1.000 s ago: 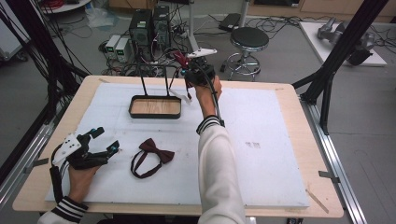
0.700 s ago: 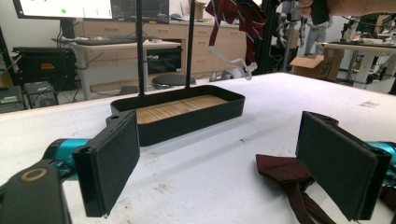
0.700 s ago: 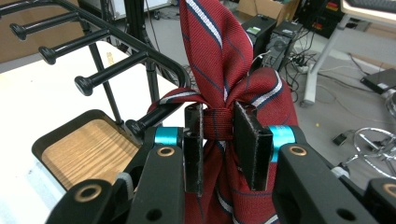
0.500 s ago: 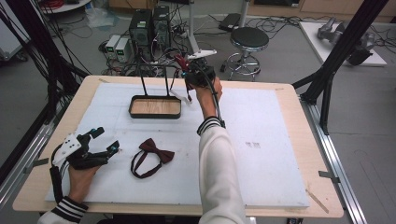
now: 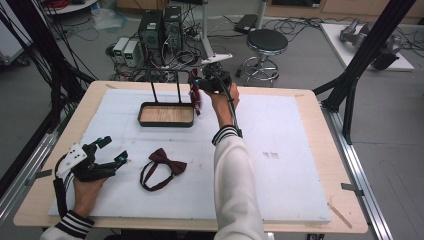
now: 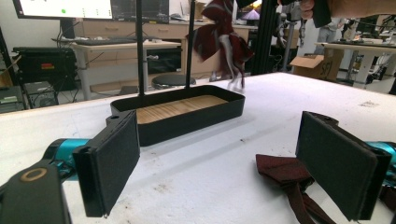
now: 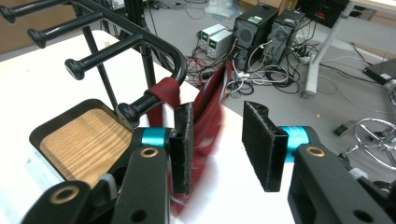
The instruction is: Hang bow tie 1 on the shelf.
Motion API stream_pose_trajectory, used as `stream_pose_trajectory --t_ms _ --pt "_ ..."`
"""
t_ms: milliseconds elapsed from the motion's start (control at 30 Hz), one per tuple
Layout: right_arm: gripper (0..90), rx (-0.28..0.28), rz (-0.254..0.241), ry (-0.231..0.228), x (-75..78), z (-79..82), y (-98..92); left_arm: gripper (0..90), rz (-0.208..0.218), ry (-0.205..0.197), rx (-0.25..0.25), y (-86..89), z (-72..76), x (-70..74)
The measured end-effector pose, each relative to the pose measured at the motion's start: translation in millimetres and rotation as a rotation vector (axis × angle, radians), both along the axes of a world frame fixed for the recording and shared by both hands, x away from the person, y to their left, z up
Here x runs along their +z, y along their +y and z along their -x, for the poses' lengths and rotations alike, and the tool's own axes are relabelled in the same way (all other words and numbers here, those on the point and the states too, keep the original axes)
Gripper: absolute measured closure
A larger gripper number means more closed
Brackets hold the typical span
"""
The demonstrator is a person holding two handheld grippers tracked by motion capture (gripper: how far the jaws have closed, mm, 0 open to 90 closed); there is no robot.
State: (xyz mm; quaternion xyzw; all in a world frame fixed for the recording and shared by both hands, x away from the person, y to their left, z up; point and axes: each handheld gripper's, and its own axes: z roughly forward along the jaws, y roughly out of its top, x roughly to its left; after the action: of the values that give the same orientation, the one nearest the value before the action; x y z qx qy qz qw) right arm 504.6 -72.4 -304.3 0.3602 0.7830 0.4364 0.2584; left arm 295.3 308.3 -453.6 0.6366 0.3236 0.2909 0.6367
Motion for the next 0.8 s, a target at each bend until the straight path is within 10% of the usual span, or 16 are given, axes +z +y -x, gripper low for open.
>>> stream_pose_trajectory --t_ms 433,800 --pt "25.1 0.015 -0.039 0.004 6.8 5.3 -10.0 14.0 -0.003 0.001 0.0 0.3 0.0 0.1" --pt "16.9 0.055 -0.14 -0.029 18.2 23.7 -40.5 14.0 0.005 0.002 0.002 0.6 -0.3 0.0"
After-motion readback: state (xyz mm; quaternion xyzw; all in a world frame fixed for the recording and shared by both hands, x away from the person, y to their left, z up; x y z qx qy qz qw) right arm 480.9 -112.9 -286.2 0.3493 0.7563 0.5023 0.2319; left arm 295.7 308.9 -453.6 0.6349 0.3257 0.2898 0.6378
